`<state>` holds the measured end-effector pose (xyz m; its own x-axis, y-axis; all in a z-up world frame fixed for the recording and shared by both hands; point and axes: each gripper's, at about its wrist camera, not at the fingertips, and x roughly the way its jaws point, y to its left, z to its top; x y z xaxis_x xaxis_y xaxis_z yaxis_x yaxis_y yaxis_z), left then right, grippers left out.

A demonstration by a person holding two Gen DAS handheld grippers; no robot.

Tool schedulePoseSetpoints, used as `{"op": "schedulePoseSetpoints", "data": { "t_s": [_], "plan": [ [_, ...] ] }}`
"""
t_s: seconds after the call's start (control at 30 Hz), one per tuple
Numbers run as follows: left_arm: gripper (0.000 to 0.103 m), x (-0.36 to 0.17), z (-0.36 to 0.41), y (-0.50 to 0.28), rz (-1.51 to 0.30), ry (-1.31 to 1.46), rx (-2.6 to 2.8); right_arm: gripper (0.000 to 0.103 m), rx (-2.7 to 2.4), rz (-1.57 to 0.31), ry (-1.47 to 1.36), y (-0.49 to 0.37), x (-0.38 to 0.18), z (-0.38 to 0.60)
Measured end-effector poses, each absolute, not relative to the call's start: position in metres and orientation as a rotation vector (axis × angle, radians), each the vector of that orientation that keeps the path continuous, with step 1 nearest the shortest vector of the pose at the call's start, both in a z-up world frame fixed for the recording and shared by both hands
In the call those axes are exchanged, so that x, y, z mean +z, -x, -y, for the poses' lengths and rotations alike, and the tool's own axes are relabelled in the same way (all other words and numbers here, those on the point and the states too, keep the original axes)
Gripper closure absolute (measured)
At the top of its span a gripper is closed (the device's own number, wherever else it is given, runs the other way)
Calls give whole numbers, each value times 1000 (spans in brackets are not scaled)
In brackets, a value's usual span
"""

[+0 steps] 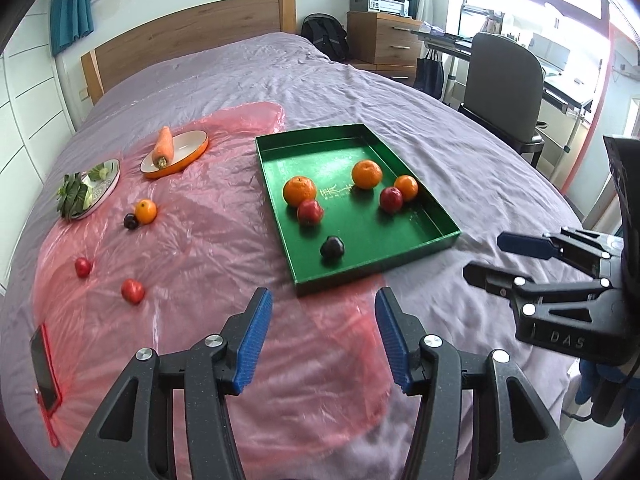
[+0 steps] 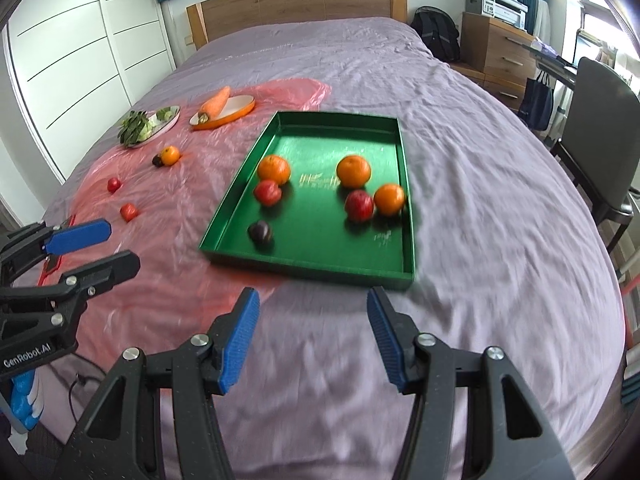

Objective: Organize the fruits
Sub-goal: 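Lift both grippers away from the tray toward the remaining fruit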

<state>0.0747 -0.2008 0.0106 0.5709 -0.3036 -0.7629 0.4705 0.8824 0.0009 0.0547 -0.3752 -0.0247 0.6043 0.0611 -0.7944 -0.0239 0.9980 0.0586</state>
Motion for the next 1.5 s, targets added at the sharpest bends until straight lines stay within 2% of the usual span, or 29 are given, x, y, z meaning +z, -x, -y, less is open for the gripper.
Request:
{"op": "schedulePoseSetpoints", "data": {
  "t_s": [0.9, 1.5],
  "plan": [
    [55, -7, 91, -20, -877, -93, -297, 2, 146, -942, 18, 18, -22, 290],
    [55, -40, -27, -48, -916, 63, -32, 2, 337, -932, 92, -22, -18, 212]
  ]
}}
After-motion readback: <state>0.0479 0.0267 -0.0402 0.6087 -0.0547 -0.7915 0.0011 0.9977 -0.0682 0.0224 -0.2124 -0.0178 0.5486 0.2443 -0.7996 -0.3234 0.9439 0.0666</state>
